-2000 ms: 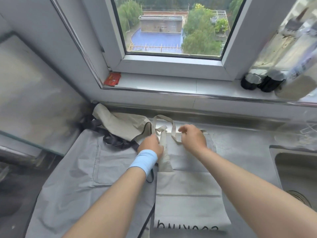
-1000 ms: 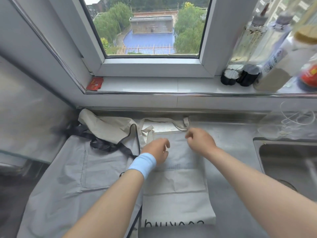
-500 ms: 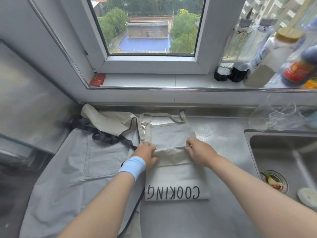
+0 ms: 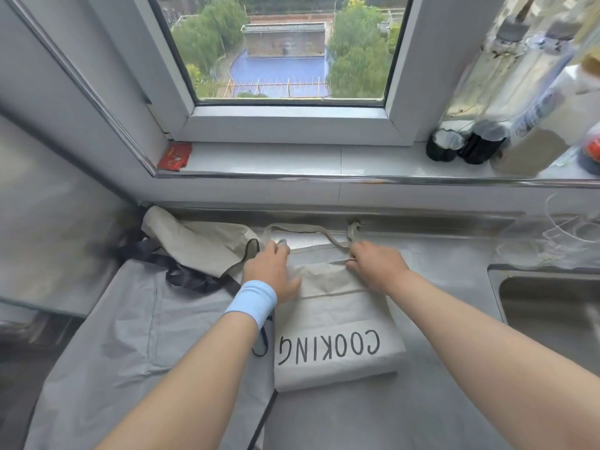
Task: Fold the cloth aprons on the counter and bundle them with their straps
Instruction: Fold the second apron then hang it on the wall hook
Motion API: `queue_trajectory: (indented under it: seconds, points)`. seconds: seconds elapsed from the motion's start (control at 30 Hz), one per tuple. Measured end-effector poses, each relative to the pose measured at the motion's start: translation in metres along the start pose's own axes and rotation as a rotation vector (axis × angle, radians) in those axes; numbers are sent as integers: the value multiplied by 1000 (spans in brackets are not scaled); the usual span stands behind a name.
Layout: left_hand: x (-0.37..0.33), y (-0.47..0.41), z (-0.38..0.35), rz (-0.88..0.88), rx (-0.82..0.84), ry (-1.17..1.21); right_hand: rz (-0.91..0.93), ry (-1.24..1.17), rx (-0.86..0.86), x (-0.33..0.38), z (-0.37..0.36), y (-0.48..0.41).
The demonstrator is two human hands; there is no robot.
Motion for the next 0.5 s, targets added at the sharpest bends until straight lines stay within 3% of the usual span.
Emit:
queue_trajectory:
  seconds: [0.1,0.2,0.4,0.5]
  points:
    - [-19,2,6,-214,-187,-37,-40,-9,-36,1,-3,-9]
    - [-34,9,-4,-425,-185,-74,-80,-52,-103,2,0,-17]
    - [-25,10,-36,-292,8,-86,-95,90,-104,7,-5,-33]
    - [-23,13,-51,-219,86,-100,-90,111,-193,9,-7,-33]
Point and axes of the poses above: each hand's wrist, its own y-axis away from the middle knuckle, its own z-axis out of the back of the hand, x = y × z, the point moved 5 cm from there along -y, towards the middle knuckle, and after that the axes turned 5 degrees about z, right-handed, at the moved point
